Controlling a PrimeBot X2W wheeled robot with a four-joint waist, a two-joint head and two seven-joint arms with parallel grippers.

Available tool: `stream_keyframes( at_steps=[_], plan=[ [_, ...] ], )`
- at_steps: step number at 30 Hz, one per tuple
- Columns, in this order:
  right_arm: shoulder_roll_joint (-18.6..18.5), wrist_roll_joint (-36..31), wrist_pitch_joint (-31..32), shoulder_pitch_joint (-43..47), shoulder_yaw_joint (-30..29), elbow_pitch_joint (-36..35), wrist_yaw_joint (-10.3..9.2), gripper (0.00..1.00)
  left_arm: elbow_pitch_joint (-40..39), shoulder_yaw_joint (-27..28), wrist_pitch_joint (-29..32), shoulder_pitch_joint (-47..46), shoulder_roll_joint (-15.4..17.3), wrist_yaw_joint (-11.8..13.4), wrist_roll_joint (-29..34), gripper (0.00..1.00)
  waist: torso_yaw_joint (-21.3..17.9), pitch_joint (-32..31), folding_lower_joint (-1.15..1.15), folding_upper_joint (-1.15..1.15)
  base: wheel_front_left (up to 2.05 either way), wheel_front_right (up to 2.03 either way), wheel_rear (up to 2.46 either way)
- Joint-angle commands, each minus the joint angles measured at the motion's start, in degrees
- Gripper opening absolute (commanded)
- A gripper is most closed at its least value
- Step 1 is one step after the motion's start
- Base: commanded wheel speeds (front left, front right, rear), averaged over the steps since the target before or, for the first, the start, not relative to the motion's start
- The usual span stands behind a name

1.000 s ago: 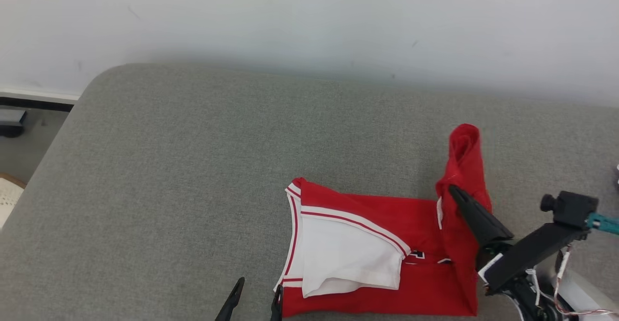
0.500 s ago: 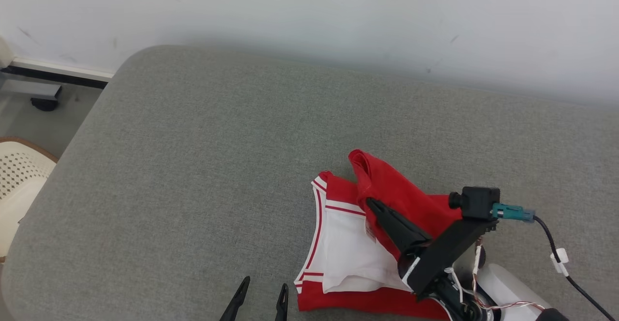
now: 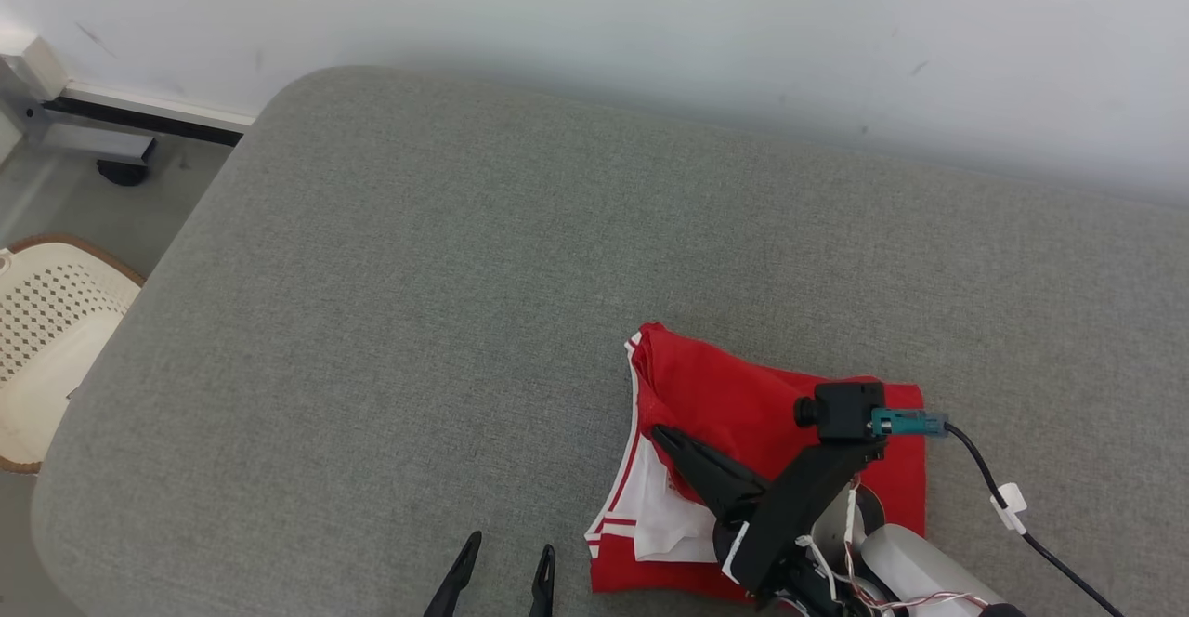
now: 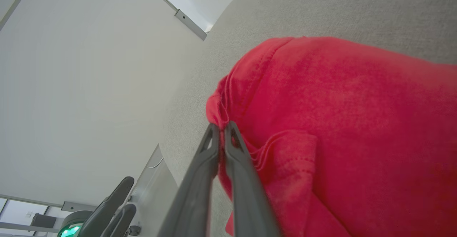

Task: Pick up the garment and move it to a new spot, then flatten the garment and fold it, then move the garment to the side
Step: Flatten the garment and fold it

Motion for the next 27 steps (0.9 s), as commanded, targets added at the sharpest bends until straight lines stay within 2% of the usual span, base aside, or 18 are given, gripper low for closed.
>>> stream_keyframes(
  at_steps=[1,5,10,18,27],
  plan=[
    [0.7,-0.1,-0.3,-0.2,-0.2,0.0,-0.14,1.00,-0.1,0.2,-0.3,-0.4,-0.3,0.1,0.1,1.00,-0.2,0.0,-0.01,0.00,0.00,0.00,0.00],
    [1.1,0.9,-1.4,-0.5,-0.7,-1.9,-0.14,1.00,-0.1,0.6,-0.3,-0.4,-0.2,0.3,0.3,1.00,-1.5,-0.3,-0.01,0.00,0.00,0.00,0.00],
    [-1.7,-0.7,-5.0,-0.6,-2.5,-4.8,-0.14,1.00,-0.4,1.2,-0.3,-0.1,0.1,0.6,0.6,1.00,-4.2,-1.1,-0.01,0.00,0.00,0.00,0.00],
    [-6.8,-5.3,-11.3,2.4,-6.8,-5.3,-0.14,1.00,-1.3,2.2,-0.3,0.3,0.4,0.8,0.2,1.00,-9.0,-2.1,-0.01,0.00,0.00,0.00,0.00],
    [-8.8,-12.6,-19.3,8.7,-10.2,-3.6,-0.14,1.00,-2.2,4.4,-0.2,0.7,0.6,1.6,-0.8,1.00,-14.4,-3.0,-0.01,0.00,0.00,0.00,0.00]
  ],
)
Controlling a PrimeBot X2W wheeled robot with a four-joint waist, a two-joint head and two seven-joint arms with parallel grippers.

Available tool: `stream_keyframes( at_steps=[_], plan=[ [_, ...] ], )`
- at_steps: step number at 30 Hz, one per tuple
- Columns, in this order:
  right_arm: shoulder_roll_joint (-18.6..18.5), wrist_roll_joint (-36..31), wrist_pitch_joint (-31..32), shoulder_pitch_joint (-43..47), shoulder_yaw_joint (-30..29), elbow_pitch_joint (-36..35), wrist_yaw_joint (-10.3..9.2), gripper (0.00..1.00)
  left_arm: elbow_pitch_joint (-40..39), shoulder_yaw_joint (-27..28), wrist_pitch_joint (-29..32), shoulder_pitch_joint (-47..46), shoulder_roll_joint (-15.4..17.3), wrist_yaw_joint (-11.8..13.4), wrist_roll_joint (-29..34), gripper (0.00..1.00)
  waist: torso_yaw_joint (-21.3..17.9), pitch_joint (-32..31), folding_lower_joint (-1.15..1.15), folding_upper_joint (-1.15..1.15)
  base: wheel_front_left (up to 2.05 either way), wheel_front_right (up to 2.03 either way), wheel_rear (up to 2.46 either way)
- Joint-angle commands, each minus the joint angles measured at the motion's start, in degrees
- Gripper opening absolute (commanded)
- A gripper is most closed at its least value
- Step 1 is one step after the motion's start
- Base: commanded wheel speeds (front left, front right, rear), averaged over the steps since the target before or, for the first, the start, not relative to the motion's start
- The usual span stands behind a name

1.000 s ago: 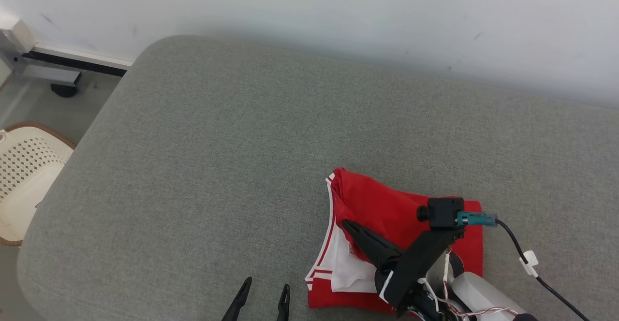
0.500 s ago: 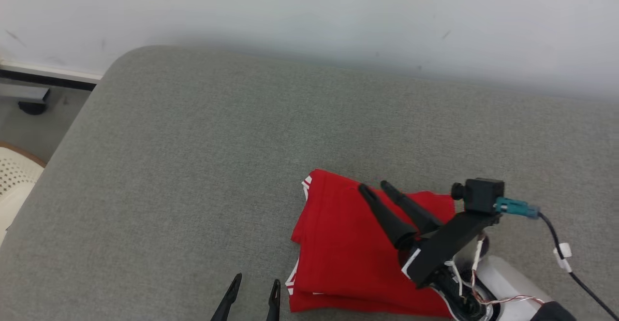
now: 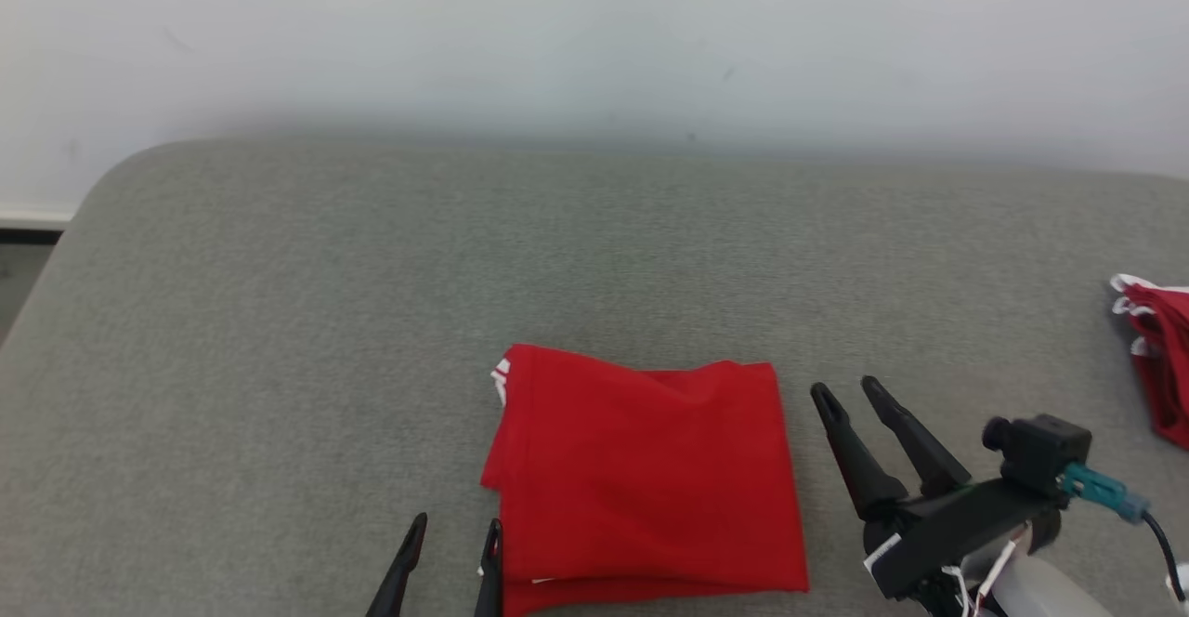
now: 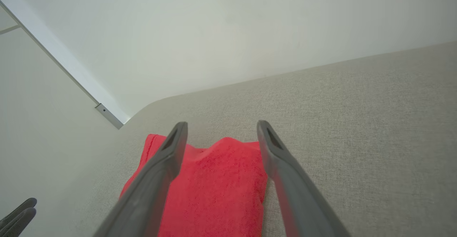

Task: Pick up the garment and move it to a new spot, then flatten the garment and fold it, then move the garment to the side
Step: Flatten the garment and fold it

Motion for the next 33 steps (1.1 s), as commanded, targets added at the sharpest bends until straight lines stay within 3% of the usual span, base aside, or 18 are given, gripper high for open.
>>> stream_keyframes(
  at_steps=[1,8,18,33],
  plan=[
    [0.1,-1.1,-1.0,1.5,-1.0,0.4,-0.14,1.00,-0.4,0.5,-0.2,0.5,0.2,0.3,-0.3,1.00,-2.6,-0.9,0.00,0.00,0.00,0.00,0.00],
    [0.9,-9.2,-2.7,4.9,-5.1,1.1,-0.14,1.00,-1.6,2.2,-0.2,1.1,0.2,0.6,-0.6,1.00,-5.2,-1.9,0.00,0.00,0.00,0.00,0.00],
    [7.4,-24.5,-2.7,15.2,-19.0,-8.7,-0.14,1.00,-4.6,5.9,-0.2,3.5,0.0,0.9,0.5,1.00,-6.6,-4.9,0.00,0.00,0.00,0.00,0.00],
    [11.0,-37.0,-2.7,24.5,-22.6,-14.3,-0.15,1.00,-7.5,12.6,-0.2,8.4,-1.2,-3.4,5.1,1.00,-5.7,-8.0,0.00,0.00,0.00,0.00,0.00]
  ],
)
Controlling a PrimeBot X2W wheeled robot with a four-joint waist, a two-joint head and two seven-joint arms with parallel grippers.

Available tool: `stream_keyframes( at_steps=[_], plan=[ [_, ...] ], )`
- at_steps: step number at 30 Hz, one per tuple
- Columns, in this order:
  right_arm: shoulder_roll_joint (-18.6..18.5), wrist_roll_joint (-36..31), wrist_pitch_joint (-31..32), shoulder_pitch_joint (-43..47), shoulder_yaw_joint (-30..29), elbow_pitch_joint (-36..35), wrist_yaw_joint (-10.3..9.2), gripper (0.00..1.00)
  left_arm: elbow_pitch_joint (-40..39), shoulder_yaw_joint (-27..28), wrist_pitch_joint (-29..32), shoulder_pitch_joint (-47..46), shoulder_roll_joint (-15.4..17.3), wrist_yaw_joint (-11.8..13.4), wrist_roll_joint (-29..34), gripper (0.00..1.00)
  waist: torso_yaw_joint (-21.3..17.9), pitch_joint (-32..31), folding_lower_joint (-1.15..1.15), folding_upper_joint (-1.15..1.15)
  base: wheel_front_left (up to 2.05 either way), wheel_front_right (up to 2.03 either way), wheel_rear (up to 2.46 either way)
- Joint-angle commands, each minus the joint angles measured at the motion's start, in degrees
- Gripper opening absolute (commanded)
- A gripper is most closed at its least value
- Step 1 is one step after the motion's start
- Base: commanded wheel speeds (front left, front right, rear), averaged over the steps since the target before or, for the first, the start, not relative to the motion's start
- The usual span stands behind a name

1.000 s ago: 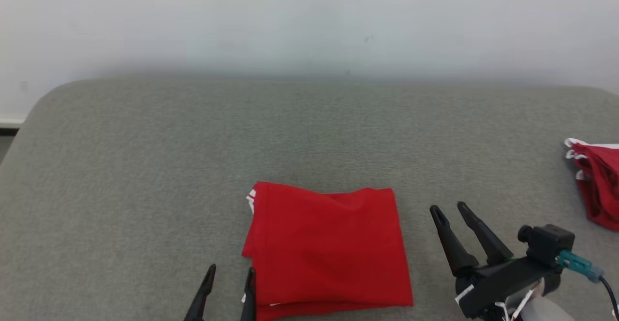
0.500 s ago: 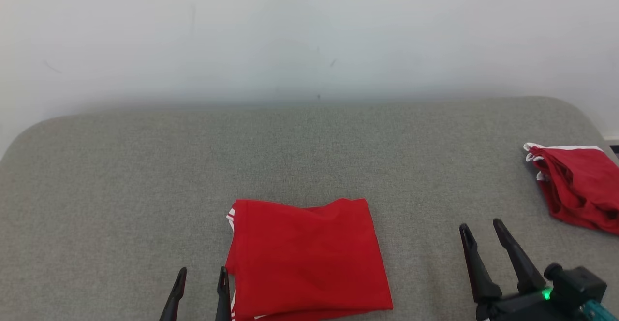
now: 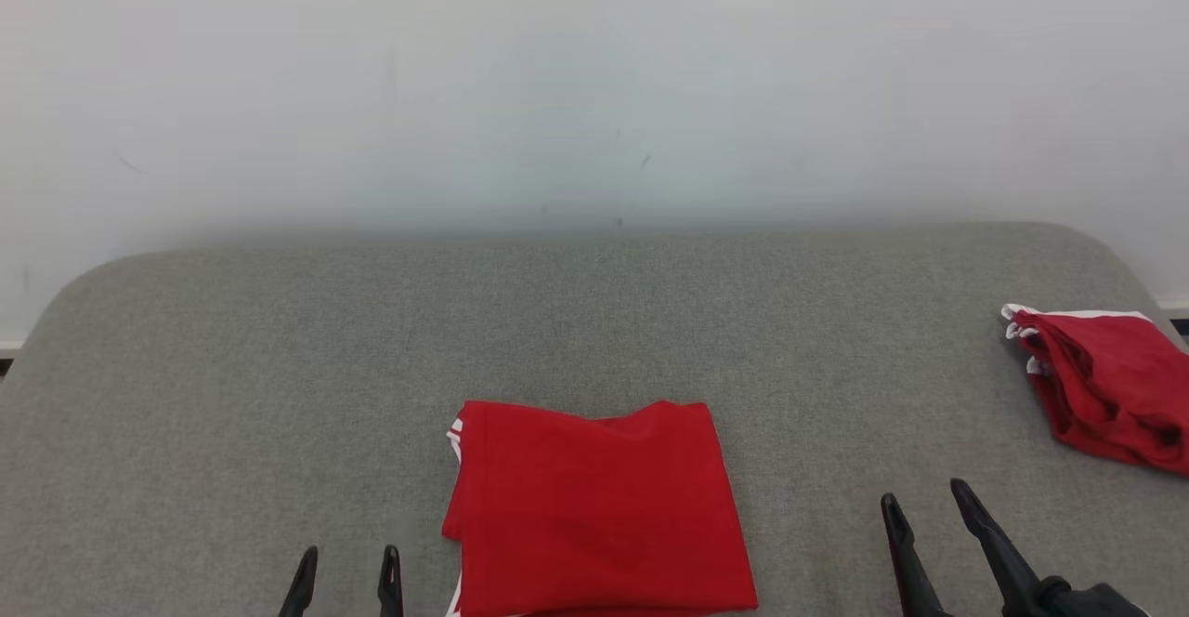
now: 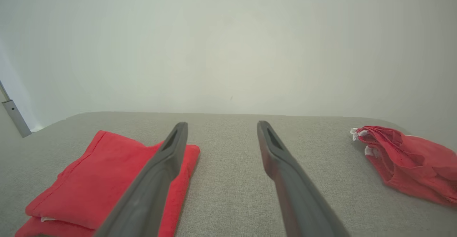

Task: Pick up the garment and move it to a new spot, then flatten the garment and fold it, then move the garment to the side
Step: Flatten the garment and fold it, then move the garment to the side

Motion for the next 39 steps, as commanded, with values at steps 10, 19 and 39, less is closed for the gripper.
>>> stream_keyframes(
  at_steps=[10,19,39],
  plan=[
    [2.3,-2.3,-0.2,3.5,-2.1,-1.5,-0.16,1.00,0.9,2.0,-0.2,2.7,-1.3,-3.0,2.6,1.00,1.1,-1.3,0.01,0.00,0.00,0.00,0.00],
    [2.5,-2.4,-0.2,3.8,-2.4,-1.2,-0.16,1.00,0.9,2.9,-0.2,3.0,-1.7,-3.6,3.5,1.00,1.3,-1.5,0.01,0.00,0.00,0.00,0.00],
    [2.2,-2.2,-0.2,3.4,-1.7,-1.1,-0.16,1.00,2.2,1.6,-0.2,1.8,-1.9,-3.3,3.4,1.00,1.6,-1.6,0.01,0.00,0.00,0.00,0.00]
  ],
)
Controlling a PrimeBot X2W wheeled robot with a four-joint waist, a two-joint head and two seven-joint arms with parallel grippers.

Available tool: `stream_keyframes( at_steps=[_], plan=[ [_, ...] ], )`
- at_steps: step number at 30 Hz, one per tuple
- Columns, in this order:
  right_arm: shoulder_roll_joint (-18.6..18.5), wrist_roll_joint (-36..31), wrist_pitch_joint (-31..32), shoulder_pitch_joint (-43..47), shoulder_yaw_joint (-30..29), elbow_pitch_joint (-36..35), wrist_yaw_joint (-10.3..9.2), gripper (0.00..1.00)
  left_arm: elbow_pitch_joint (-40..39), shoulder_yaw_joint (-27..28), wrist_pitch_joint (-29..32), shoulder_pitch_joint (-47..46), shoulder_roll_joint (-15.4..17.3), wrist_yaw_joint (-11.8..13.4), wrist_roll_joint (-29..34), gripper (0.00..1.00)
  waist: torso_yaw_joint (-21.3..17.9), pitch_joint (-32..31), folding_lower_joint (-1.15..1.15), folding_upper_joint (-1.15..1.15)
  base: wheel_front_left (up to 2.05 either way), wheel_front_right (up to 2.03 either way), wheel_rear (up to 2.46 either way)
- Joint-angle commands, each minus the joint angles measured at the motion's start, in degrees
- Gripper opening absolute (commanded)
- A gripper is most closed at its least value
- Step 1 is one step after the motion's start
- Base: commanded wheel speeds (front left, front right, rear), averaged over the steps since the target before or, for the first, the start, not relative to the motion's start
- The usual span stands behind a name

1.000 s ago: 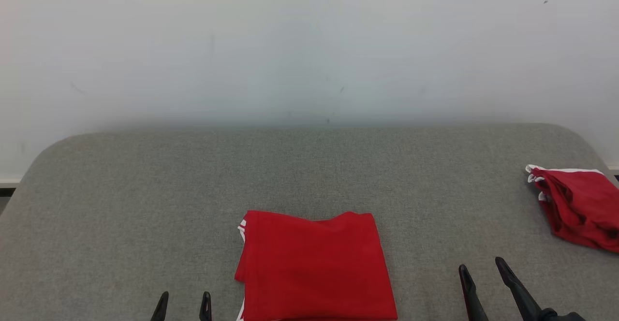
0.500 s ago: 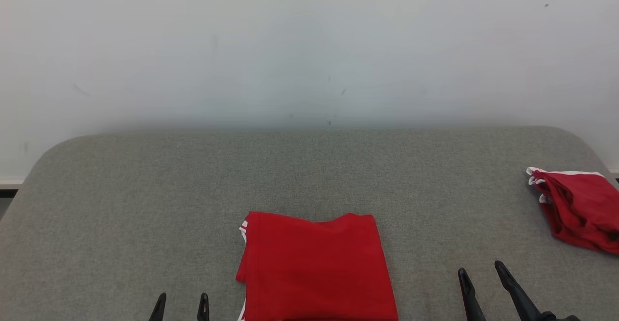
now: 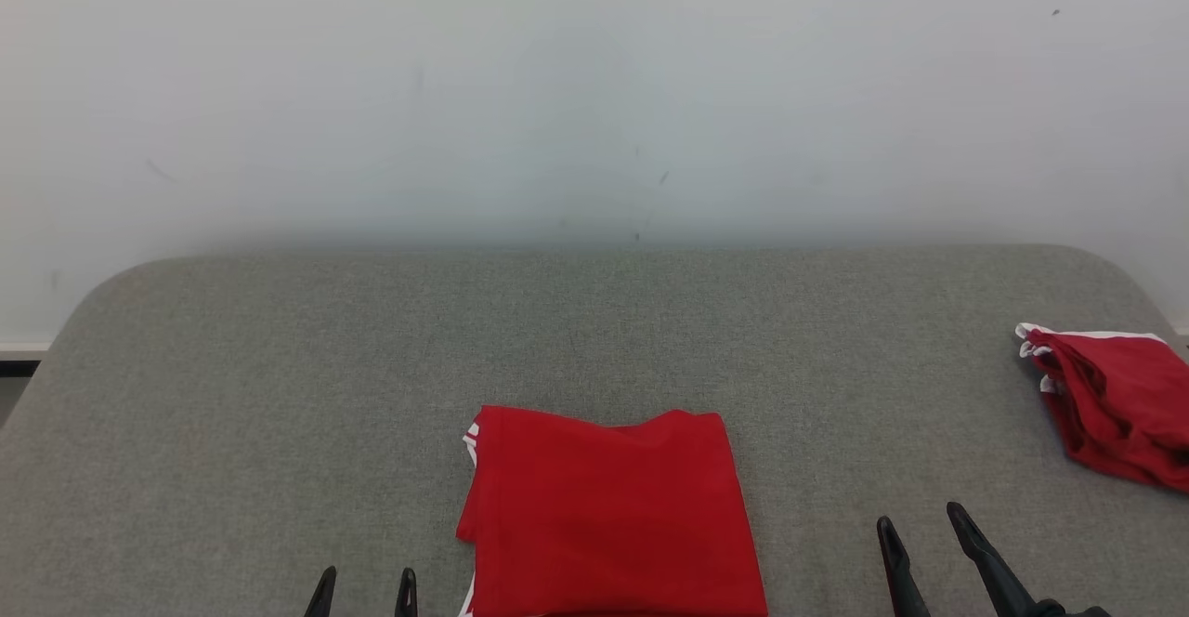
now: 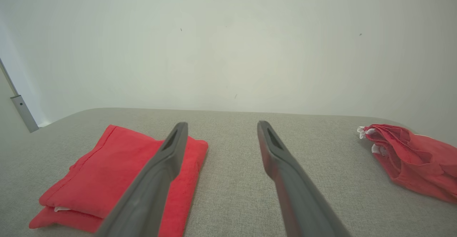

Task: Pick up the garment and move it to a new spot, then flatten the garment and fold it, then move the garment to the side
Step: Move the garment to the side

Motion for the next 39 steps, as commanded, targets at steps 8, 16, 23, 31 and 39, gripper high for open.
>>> stream_keyframes(
  at_steps=[8,16,23,31,39],
  plan=[
    [-0.3,0.5,-0.2,-0.1,0.1,0.5,-0.16,1.00,0.5,-0.4,-0.2,-0.5,-0.1,0.4,0.3,1.00,0.2,0.1,0.00,0.00,0.00,0.00,0.00],
    [-0.5,4.0,-0.2,-1.1,1.4,2.3,-0.17,1.00,0.8,-1.2,-0.2,-0.7,-0.1,0.1,0.4,1.00,0.9,0.3,0.00,0.00,0.00,0.00,0.00],
    [-2.6,11.0,-0.2,-4.5,5.3,6.6,-0.17,1.00,0.8,-2.0,-0.2,-1.0,-0.1,-0.1,0.8,1.00,1.9,1.1,0.00,0.00,0.00,0.00,0.00],
    [-9.9,29.3,0.3,-13.2,17.9,15.3,-0.16,1.00,1.1,-3.8,-0.2,-2.3,-0.1,-0.8,1.6,1.00,4.5,3.1,0.00,0.00,0.00,0.00,0.00],
    [-18.0,48.3,5.4,-21.1,28.3,17.7,-0.17,1.00,1.1,-5.2,-0.2,-3.0,-0.1,-0.6,1.6,1.00,7.1,5.3,0.00,0.00,0.00,0.00,0.00]
  ],
)
